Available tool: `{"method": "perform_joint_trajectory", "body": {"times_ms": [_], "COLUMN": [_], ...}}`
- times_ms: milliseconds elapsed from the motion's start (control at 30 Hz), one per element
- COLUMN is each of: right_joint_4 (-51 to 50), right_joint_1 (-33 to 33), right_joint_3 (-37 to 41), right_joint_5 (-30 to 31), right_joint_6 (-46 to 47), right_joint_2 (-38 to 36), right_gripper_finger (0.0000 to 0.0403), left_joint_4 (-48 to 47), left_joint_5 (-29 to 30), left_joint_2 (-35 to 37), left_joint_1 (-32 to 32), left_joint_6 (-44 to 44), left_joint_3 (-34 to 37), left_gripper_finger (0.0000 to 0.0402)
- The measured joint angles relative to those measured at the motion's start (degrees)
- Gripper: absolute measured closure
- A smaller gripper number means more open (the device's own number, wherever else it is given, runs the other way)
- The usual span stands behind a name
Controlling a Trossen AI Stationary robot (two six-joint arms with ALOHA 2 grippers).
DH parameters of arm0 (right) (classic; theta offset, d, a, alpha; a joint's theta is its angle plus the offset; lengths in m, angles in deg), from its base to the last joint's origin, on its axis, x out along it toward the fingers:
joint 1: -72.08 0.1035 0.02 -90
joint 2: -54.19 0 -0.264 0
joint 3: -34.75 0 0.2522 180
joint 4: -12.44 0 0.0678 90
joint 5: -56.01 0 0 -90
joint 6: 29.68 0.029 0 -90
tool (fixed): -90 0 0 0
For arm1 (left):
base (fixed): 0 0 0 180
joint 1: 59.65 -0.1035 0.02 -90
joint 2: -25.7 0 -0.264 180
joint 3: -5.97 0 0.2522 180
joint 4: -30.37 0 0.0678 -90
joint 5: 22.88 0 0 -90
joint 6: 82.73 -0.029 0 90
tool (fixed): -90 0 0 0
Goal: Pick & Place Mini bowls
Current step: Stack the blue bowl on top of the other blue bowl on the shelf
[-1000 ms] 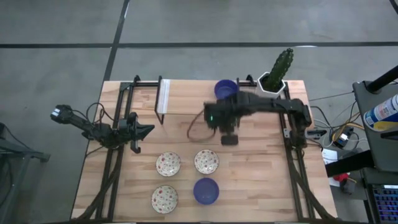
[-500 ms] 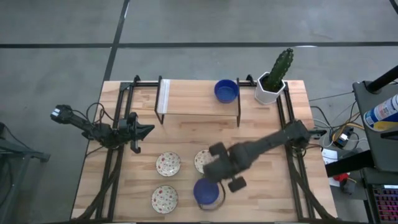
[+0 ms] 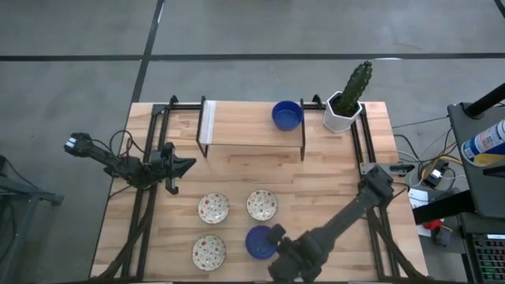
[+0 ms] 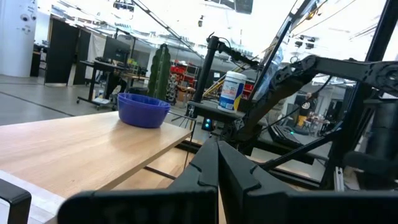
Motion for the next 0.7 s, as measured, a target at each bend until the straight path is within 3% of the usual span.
{"method": "perform_joint_trajectory", "body": {"times_ms": [467,700], "right_joint_4": [6.2,7.5], "right_joint_1": [2.8,2.3], "right_joint_3": [1.1,1.1], "right_joint_5": [7.8,8.4], "right_joint_6": [-3.5,-4.9], "right_joint_2": [4.6,7.3], "right_gripper_finger": [0.0344,0.0344], "left_joint_4": [0.0,0.0], "left_joint_5": [0.0,0.0], "left_joint_2": [0.0,0.0], "left_joint_1": [0.0,0.0], "left_joint_6": [0.0,0.0], "left_joint_3": [0.0,0.0], "left_gripper_finger": [0.0401,0.0401]}}
